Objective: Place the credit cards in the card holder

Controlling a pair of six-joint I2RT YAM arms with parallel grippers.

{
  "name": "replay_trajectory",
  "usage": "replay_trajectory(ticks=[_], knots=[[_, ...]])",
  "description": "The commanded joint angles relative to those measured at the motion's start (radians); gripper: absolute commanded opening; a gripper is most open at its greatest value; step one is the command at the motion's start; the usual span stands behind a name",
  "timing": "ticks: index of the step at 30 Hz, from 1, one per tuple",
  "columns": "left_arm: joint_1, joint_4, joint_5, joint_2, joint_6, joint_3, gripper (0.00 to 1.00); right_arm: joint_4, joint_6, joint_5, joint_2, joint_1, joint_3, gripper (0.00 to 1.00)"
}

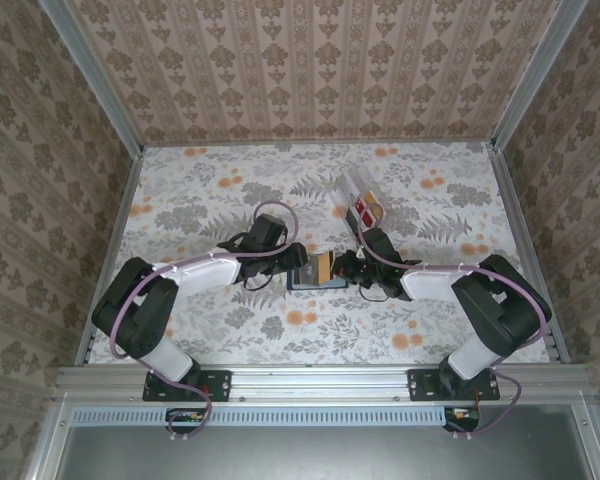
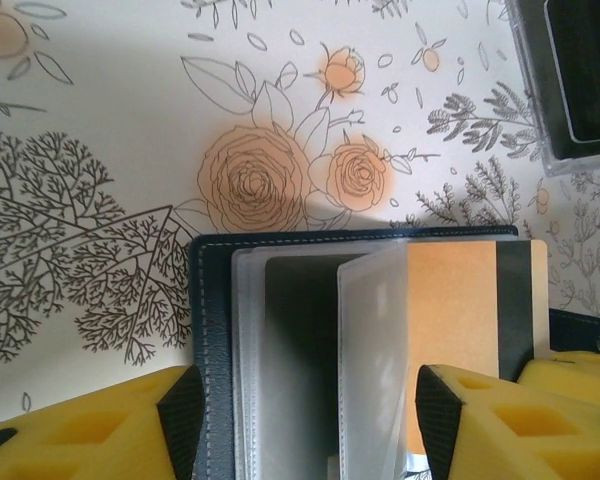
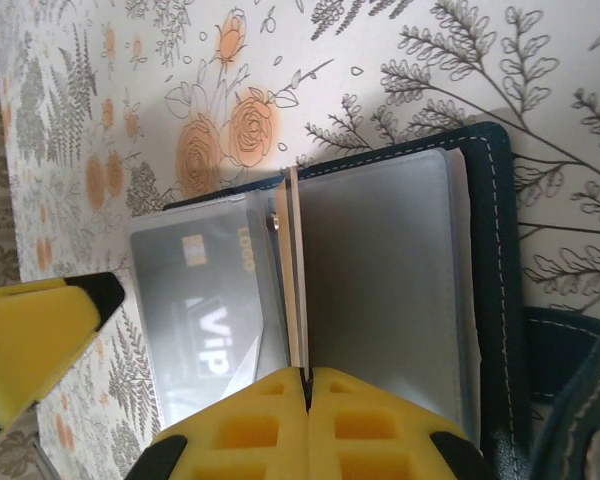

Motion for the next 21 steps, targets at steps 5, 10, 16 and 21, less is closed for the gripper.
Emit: replay_trajectory(ticks=[5,10,16,21], knots=[[-0.007,-0.046,0.013,0.084,0.01,0.037,0.54,0.019,0.019,-0.026,-0.012,-0.006,-0.02,0.0],[-0.007,-0.053,0.013,0.11,0.01,0.039,0.47,0.001,0.018,-0.022,-0.045,-0.01,-0.014,0.0],[-0.008,-0.065,0.012,0.136,0.017,0.047,0.36,0.018,0.029,-0.038,-0.037,-0.01,-0.02,0.0],[-0.009,-0.063,0.015,0.142,0.014,0.046,0.35,0.042,0.043,-0.039,-0.011,-0.01,-0.039,0.0]])
